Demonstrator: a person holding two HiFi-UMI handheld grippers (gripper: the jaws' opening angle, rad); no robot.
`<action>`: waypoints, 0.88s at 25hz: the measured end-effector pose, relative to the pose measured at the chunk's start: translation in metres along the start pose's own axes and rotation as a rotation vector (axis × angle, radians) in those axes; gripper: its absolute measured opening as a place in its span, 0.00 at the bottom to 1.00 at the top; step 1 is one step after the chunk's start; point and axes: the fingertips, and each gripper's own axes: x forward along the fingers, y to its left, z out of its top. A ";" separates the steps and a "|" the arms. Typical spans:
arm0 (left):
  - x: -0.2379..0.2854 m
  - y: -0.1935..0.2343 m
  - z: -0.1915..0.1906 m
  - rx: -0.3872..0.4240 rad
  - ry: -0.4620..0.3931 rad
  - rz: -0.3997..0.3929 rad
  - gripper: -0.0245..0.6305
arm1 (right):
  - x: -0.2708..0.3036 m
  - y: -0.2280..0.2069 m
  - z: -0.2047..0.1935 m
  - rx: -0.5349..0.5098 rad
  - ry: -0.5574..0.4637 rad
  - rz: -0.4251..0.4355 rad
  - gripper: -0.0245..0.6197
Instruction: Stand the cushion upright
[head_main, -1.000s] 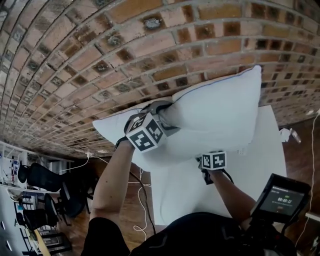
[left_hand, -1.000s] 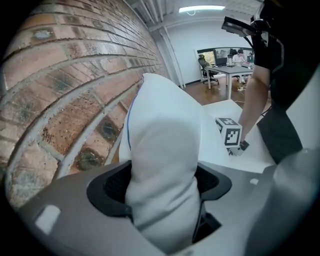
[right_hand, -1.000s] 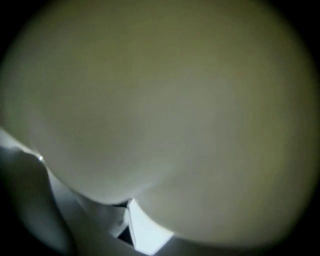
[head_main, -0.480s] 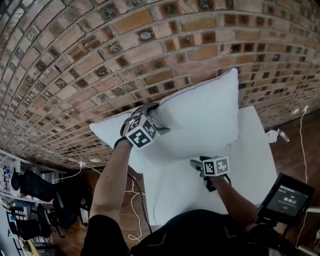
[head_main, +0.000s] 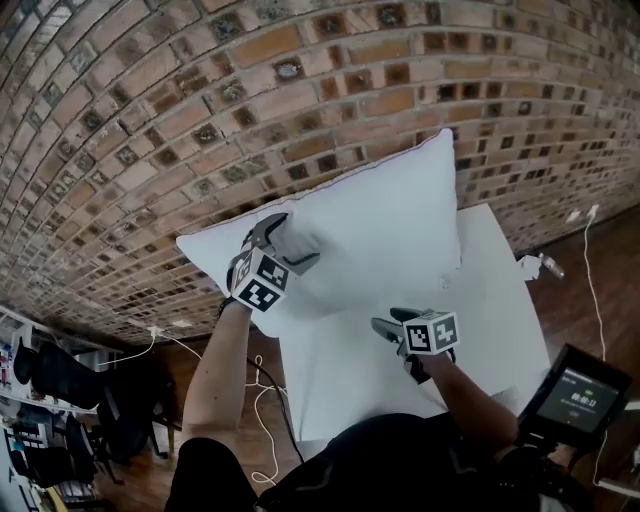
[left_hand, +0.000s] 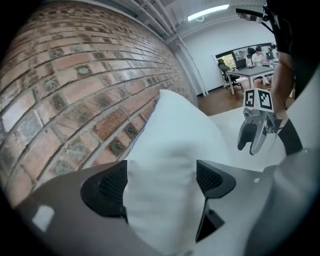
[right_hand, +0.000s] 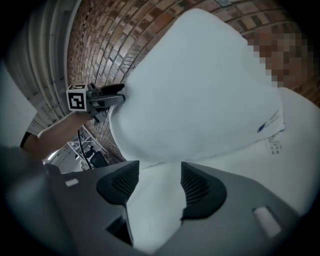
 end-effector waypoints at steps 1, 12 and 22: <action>-0.007 -0.004 -0.003 -0.025 -0.016 0.007 0.69 | -0.004 0.003 0.002 -0.011 -0.012 0.003 0.46; -0.102 -0.090 -0.015 -0.487 -0.379 0.037 0.47 | -0.050 0.047 0.038 -0.142 -0.183 0.013 0.44; -0.173 -0.161 0.012 -0.684 -0.511 0.131 0.21 | -0.098 0.093 0.034 -0.289 -0.222 0.105 0.34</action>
